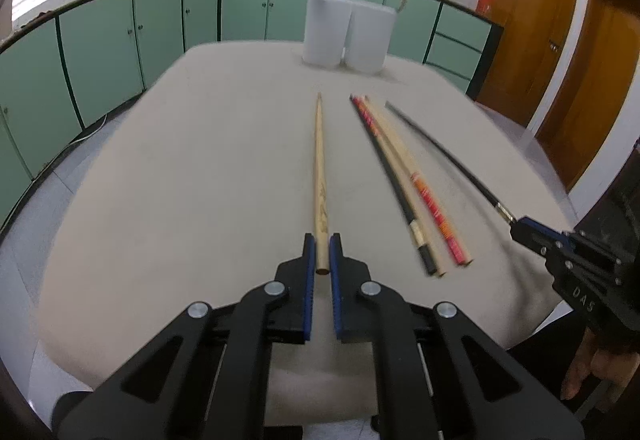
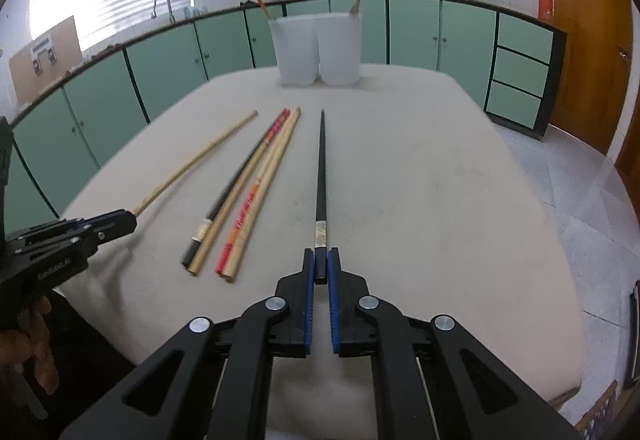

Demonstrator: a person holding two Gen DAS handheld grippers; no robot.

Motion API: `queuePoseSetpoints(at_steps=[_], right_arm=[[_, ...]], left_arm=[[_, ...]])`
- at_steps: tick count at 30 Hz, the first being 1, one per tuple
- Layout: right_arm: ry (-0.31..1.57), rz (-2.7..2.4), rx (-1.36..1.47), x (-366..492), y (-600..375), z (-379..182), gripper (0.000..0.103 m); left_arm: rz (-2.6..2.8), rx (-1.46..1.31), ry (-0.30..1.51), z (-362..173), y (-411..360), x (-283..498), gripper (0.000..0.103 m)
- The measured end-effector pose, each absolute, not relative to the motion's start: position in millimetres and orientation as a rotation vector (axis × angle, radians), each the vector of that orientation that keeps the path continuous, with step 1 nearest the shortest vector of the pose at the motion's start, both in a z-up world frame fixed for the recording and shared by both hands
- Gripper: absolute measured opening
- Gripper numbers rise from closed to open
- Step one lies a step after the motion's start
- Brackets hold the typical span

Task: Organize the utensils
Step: 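Lift the wooden chopstick with left tool while right tool lifts the black chopstick, then carry the wooden chopstick over the white cup with left tool while right tool carries the black one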

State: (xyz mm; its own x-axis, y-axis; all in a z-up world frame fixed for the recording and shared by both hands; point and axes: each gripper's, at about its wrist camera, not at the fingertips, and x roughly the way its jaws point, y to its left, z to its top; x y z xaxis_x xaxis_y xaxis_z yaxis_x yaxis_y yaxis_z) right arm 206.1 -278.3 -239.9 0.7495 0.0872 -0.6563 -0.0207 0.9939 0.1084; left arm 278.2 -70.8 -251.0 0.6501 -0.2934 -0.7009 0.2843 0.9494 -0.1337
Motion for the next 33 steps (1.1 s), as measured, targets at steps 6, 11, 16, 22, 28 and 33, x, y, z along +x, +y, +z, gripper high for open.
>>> queuePoseSetpoints(at_steps=[6,11,16,22,28,33], right_arm=[[0.669,0.074,0.123,192.9,-286.2,-192.2,0.007],[0.630,0.098,0.119,192.6,-292.6,-145.2,0.007],[0.608,0.138,0.080,197.9,-290.9,-103.7,0.007],[0.628,0.178,0.050,216.4,-291.5,-79.2,0.007],[0.681,0.210,0.044,249.0,-294.6,-69.6,0.007],[0.719,0.230,0.035,274.0,-293.6,-59.6,0.007]], left_arm=[[-0.340,-0.035,0.716,-195.7,-60.9,267.5,0.007],[-0.358,-0.028,0.646,-150.8,-56.0,263.0,0.007],[-0.365,-0.008,0.609,-121.2,-52.7,269.0,0.006],[-0.385,0.023,0.614,-99.6,-54.6,282.1,0.006],[-0.415,0.047,0.640,-87.6,-60.5,298.6,0.006],[-0.441,0.047,0.659,-78.7,-62.7,315.2,0.006]])
